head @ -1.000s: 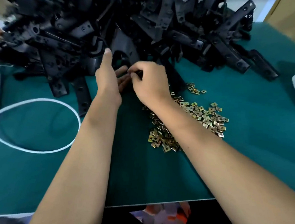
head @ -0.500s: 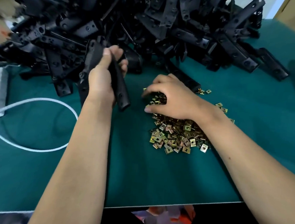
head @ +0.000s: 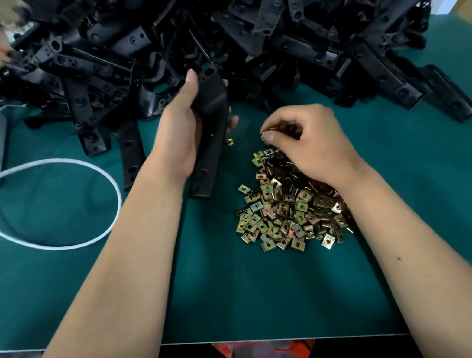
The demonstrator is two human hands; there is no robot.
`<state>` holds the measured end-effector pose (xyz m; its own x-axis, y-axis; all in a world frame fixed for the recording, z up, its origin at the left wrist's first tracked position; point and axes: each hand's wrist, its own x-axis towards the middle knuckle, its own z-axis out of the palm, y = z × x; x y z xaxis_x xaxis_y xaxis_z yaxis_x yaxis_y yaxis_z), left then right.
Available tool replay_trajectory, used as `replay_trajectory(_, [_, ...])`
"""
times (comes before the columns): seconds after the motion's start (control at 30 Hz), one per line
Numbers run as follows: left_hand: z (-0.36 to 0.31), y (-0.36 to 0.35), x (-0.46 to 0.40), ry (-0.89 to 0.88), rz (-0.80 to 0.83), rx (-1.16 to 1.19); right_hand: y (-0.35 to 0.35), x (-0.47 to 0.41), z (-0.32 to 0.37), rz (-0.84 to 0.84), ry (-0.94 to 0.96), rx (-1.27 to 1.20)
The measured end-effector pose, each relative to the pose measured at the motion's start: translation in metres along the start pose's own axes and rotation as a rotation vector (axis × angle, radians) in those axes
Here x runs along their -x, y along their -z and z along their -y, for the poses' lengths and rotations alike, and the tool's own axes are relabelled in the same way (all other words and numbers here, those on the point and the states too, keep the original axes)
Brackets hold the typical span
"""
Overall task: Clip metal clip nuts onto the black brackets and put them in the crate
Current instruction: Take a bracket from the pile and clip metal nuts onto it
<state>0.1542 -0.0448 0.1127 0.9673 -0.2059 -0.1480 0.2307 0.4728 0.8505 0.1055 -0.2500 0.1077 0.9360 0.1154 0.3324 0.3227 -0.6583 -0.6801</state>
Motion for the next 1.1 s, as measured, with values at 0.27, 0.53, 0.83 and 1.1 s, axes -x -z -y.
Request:
replay_trajectory(0.27, [0.005,-0.001,-0.002,-0.053,-0.246,0.105,-0.003,0.001,0.000,-0.049,-0.089,-0.098])
replay_trajectory(0.53, [-0.014,0.010,-0.002,-0.275,-0.284,0.474,-0.006,-0.001,0.000,-0.116,-0.124,-0.278])
replay_trajectory(0.83, [-0.018,0.016,-0.003,-0.534,-0.338,-0.179,-0.007,-0.002,0.001,-0.099,-0.148,-0.606])
replay_trajectory(1.1, [-0.003,0.014,0.002,-0.675,-0.164,-0.940,-0.005,-0.002,0.001,-0.132,-0.172,-0.697])
